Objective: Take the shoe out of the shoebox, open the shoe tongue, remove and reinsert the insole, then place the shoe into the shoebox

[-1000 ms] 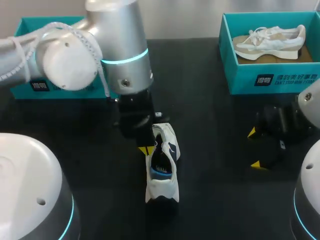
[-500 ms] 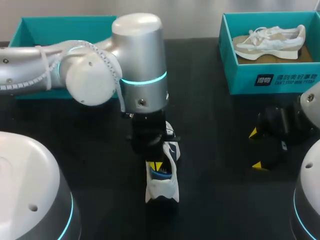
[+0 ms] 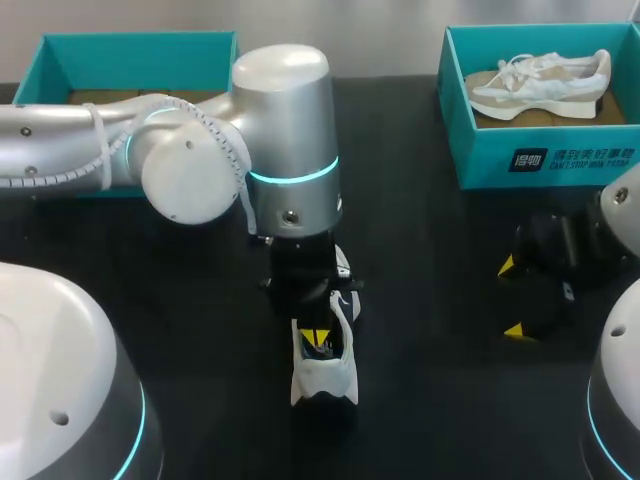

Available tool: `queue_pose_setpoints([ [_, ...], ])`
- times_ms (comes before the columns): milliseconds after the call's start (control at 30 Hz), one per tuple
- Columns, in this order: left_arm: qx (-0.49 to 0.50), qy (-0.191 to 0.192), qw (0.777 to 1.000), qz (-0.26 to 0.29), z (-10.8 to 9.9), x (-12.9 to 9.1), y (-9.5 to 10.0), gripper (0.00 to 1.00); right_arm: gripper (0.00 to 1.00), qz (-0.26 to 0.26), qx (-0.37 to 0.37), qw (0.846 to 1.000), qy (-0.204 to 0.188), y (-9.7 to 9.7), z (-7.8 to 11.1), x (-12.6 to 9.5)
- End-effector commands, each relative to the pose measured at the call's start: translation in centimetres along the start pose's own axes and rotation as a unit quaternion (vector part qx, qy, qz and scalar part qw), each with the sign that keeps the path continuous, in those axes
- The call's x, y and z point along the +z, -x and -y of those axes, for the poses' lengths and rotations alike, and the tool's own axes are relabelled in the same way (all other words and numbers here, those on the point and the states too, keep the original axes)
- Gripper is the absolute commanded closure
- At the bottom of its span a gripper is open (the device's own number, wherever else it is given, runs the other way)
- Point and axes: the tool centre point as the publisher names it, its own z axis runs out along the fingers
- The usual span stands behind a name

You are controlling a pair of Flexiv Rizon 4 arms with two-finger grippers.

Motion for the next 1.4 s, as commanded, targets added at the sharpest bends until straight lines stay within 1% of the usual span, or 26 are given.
queue_pose_setpoints([
  [33, 0.002, 0.007, 1.0, -0.022, 0.9, -1.0, -0.5, 1.0, 0.0, 0.001, 0.0, 1.0, -0.001, -0.2, 0.0, 0.0],
  [200, -0.011, -0.001, 0.998, -0.059, 0.9, 0.9, -1.0, 1.0, 0.0, 0.001, 0.0, 1.0, -0.001, -0.2, 0.0, 0.0],
  [267, -0.014, 0.003, 0.997, -0.07, 0.8, 1.6, -1.1, 1.0, 0.0, 0.001, 0.0, 1.0, -0.001, -0.2, 0.0, 0.0],
  [367, -0.019, 0.004, 0.997, -0.081, 0.8, 2.6, -1.1, 1.0, 0.0, 0.001, 0.0, 1.0, -0.001, -0.2, 0.0, 0.0],
  [500, -0.026, 0.004, 0.996, -0.085, 0.6, 3.3, -0.9, 1.0, 0.0, 0.001, 0.0, 1.0, -0.001, -0.2, 0.0, 0.0],
  [533, -0.026, 0.004, 0.996, -0.085, 0.6, 3.3, -0.9, 1.0, 0.0, 0.001, 0.0, 1.0, -0.001, -0.2, 0.0, 0.0],
  [600, -0.026, 0.013, 0.996, -0.085, 0.6, 2.6, -0.7, 1.0, 0.0, 0.001, 0.0, 1.0, -0.001, -0.2, 0.0, 0.0],
  [733, -0.025, 0.048, 0.994, -0.098, 0.9, 1.0, -0.4, 1.0, 0.0, 0.001, 0.0, 1.0, -0.001, -0.2, 0.0, 0.0],
  [800, -0.031, 0.061, 0.992, -0.109, 0.9, 0.8, -0.4, 1.0, 0.0, 0.001, 0.0, 1.0, -0.001, -0.2, 0.0, 0.0],
  [867, -0.038, 0.066, 0.99, -0.122, 0.9, 1.4, -0.5, 1.0, 0.0, 0.001, 0.0, 1.0, -0.001, -0.2, 0.0, 0.0],
  [933, -0.05, 0.054, 0.99, -0.121, 0.8, 2.4, -0.6, 1.0, 0.0, 0.001, 0.0, 1.0, -0.001, -0.2, 0.0, 0.0],
  [967, -0.055, 0.059, 0.988, -0.128, 0.7, 2.9, -0.7, 1.0, 0.0, 0.001, 0.0, 1.0, -0.001, -0.2, 0.0, 0.0],
  [1000, -0.061, 0.06, 0.988, -0.131, 0.6, 3.6, -0.8, 1.0, 0.0, 0.001, 0.0, 1.0, -0.001, -0.2, 0.0, 0.0],
  [1033, -0.066, 0.051, 0.988, -0.129, 0.3, 4.2, -0.9, 1.0, 0.0, 0.001, 0.0, 1.0, -0.001, -0.2, 0.0, 0.0],
  [1100, -0.081, 0.055, 0.986, -0.133, 0.1, 5.2, -1.1, 1.0, 0.0, 0.001, 0.0, 1.0, -0.001, -0.2, 0.0, 0.0],
  [1200, -0.098, 0.054, 0.986, -0.123, -0.4, 6.3, -1.5, 1.0, 0.0, 0.001, 0.0, 1.0, -0.001, -0.2, 0.0, 0.0],
  [1300, -0.119, 0.067, 0.985, -0.106, -0.7, 7.1, -2.0, 1.0, 0.0, 0.001, 0.0, 1.0, -0.001, -0.2, 0.0, 0.0],
  [1333, -0.126, 0.078, 0.984, -0.1, -0.8, 7.3, -2.0, 1.0, 0.0, 0.001, 0.0, 1.0, -0.001, -0.2, 0.0, 0.0],
  [1400, -0.13, 0.085, 0.984, -0.083, -0.8, 7.5, -2.0, 1.0, 0.0, 0.001, 0.0, 1.0, -0.001, -0.2, 0.0, 0.0],
])
